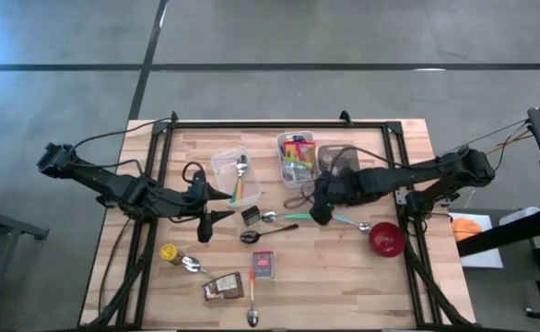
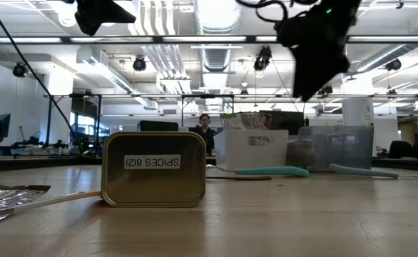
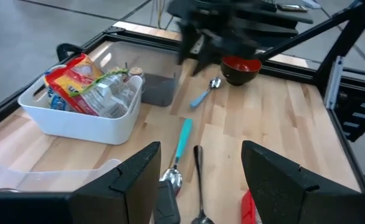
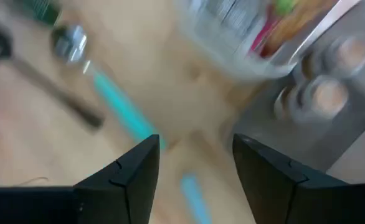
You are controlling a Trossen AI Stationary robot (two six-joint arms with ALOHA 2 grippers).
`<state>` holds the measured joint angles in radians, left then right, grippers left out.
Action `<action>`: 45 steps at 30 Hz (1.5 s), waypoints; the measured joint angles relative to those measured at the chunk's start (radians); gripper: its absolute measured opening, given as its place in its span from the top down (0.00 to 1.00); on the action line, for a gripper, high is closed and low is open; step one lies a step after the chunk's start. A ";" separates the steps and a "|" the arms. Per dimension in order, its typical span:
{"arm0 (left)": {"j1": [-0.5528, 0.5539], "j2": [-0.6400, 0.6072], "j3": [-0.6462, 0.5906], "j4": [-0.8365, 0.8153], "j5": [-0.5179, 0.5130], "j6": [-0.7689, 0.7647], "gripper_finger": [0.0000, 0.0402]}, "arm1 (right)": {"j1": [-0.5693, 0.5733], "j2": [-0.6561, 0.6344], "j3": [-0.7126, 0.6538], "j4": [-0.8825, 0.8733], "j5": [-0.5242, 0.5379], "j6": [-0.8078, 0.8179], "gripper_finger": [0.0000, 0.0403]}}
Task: Pick & Place Food Item
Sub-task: Put the blue spoon into the transparent bin
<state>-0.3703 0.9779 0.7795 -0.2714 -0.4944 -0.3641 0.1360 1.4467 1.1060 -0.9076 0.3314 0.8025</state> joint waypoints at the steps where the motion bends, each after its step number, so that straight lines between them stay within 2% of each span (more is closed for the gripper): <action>1: 0.002 0.000 0.000 0.000 -0.004 0.000 0.44 | 0.023 0.000 0.002 -0.020 -0.009 0.012 0.50; 8: 0.007 0.000 0.000 -0.013 -0.006 0.000 0.44 | 0.165 0.000 -0.045 -0.094 -0.028 0.044 0.50; 13: 0.007 0.000 0.000 -0.014 -0.007 0.000 0.44 | 0.211 0.000 -0.123 -0.091 -0.050 0.063 0.50; 21: 0.007 0.000 0.000 -0.013 -0.007 0.000 0.44 | 0.211 0.000 -0.254 -0.054 -0.125 0.153 0.50; 28: 0.007 0.000 0.000 -0.013 -0.007 0.000 0.44 | 0.211 0.000 -0.365 0.111 -0.180 0.159 0.50; 40: 0.007 0.000 0.000 -0.014 -0.007 0.000 0.44 | 0.170 0.000 -0.430 0.141 -0.150 0.111 0.50; 45: 0.007 0.000 0.000 -0.014 -0.007 0.000 0.44 | 0.127 0.000 -0.445 0.165 -0.205 0.134 0.50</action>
<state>-0.3637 0.9779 0.7795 -0.2859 -0.5018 -0.3645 0.2633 1.4467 0.6606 -0.7429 0.1261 0.9365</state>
